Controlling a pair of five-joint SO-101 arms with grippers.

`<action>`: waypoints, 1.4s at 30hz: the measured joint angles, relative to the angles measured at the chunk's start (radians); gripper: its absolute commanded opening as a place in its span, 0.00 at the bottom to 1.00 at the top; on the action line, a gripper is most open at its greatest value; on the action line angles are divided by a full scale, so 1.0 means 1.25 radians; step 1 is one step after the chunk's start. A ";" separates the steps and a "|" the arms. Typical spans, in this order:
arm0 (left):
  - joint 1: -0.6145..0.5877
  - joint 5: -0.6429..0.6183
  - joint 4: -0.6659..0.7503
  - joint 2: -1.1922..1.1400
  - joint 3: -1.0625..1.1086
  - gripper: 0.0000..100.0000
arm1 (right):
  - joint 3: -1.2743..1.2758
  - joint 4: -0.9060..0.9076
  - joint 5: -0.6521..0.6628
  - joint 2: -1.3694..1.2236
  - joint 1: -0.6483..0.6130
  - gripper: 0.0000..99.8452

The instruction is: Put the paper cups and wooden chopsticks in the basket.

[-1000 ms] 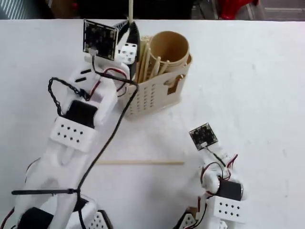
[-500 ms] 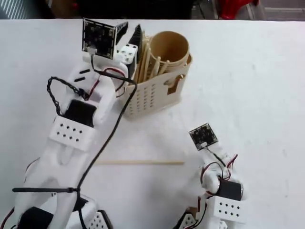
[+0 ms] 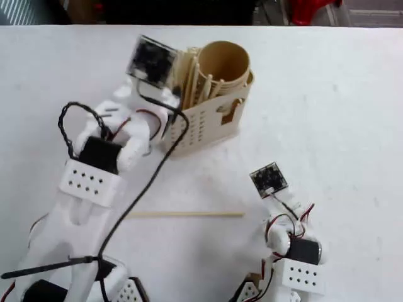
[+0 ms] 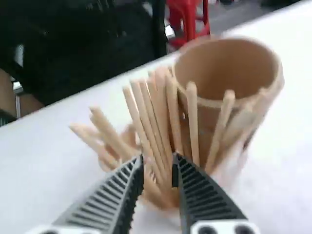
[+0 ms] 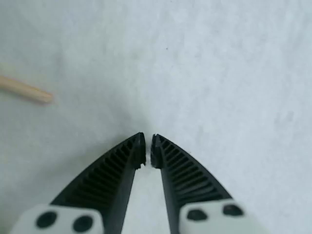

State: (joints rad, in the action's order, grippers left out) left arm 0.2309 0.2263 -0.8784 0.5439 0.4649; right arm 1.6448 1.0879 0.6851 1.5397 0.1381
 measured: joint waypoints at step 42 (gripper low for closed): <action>0.023 0.280 -0.455 -0.335 -0.697 0.12 | 0.000 -0.001 0.000 0.000 0.000 0.04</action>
State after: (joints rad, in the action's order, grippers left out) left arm 0.2601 0.5762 -1.4477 0.1250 -0.4066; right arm 1.6448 1.0863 0.6851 1.5397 0.1381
